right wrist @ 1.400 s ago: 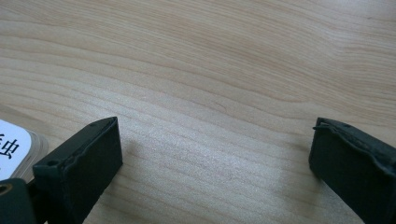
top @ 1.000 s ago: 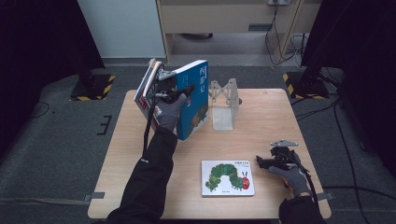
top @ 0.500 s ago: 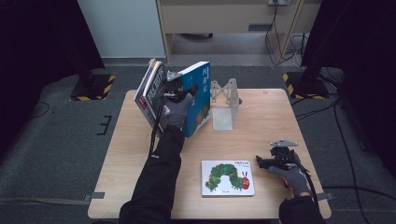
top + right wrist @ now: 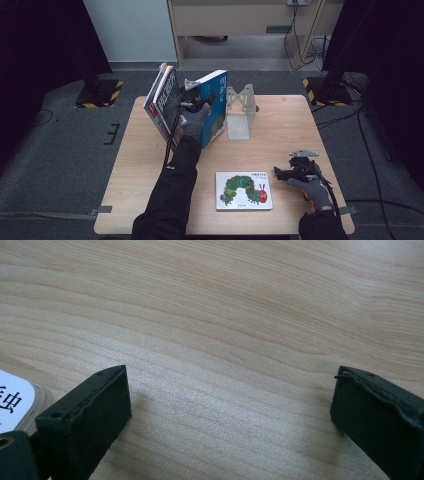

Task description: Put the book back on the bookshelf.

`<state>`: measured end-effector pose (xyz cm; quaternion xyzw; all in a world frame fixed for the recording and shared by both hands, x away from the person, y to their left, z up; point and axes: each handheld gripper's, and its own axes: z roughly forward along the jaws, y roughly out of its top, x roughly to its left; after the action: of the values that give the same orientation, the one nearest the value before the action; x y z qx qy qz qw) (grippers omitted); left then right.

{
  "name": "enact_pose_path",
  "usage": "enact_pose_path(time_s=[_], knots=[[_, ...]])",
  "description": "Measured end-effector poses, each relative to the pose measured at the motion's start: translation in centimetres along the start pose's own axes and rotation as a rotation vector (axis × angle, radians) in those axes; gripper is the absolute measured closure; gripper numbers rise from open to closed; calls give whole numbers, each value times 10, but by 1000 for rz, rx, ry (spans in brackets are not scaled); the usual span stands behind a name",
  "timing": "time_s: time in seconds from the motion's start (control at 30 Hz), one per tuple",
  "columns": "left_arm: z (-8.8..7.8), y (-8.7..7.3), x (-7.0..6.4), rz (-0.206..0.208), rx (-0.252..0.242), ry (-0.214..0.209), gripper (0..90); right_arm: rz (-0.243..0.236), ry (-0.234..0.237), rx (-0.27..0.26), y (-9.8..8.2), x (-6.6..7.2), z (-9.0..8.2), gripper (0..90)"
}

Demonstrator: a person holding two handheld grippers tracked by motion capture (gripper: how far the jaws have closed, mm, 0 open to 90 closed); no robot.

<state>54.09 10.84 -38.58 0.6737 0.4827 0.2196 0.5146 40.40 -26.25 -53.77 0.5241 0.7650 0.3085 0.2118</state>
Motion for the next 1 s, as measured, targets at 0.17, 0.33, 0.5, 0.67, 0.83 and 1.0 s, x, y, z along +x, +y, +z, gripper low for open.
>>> enact_pose_path(time_s=[0.17,0.33,0.5,0.67,0.83,1.0], knots=[[-1,-3,1,0,-12,1,603,3,-4,-2,0,1,0,33],[-4,-7,-1,12,-20,1,599,2,-3,-4,0,1,0,33],[-10,-13,-7,52,-18,17,592,1,0,-5,0,2,0,33],[-21,-19,-11,83,10,32,592,-4,4,0,0,2,0,33],[-32,-30,-11,72,4,48,591,-7,1,-1,0,3,0,33],[-38,-40,-11,61,-22,57,591,-9,2,-3,0,3,0,32]])
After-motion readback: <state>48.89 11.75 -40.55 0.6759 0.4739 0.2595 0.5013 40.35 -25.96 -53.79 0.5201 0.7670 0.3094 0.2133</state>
